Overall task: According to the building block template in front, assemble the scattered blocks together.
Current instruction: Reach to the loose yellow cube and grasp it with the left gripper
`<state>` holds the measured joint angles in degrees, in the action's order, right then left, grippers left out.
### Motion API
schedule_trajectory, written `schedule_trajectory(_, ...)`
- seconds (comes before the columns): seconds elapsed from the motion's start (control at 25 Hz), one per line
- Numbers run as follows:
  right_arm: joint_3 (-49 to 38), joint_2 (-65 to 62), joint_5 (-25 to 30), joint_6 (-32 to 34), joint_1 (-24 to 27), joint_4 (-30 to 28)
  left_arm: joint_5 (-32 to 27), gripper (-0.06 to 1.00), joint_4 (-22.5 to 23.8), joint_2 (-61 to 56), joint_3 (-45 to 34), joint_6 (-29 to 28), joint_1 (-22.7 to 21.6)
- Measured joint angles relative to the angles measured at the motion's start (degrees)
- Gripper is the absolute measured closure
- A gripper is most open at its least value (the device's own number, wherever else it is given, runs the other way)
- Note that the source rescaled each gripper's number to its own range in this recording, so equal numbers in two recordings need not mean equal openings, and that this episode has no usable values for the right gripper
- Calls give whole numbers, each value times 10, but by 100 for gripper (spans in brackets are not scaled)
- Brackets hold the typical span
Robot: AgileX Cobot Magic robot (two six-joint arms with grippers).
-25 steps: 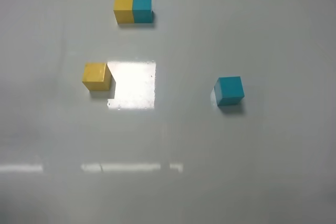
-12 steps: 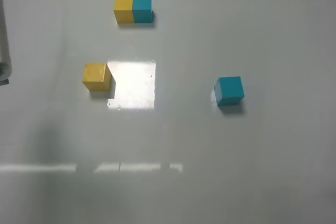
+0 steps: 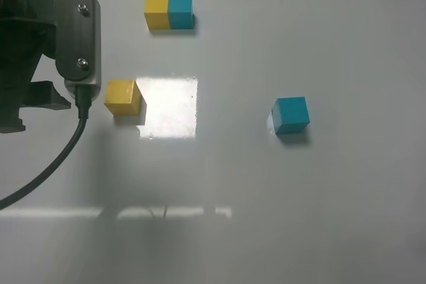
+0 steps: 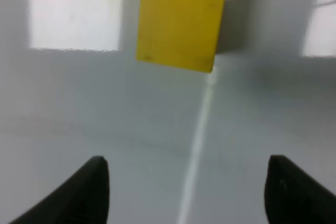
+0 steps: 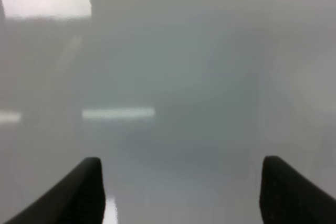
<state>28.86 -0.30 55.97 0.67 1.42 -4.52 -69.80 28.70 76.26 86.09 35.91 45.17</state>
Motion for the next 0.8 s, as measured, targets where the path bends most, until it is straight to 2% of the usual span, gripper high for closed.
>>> schedule_trajectory(0.52,0,0,0,0,0,0,21,10,-12,55,11,56,-15)
schedule_trajectory(0.8,0,0,0,0,0,0,45,10,-18,73,12,60,-27)
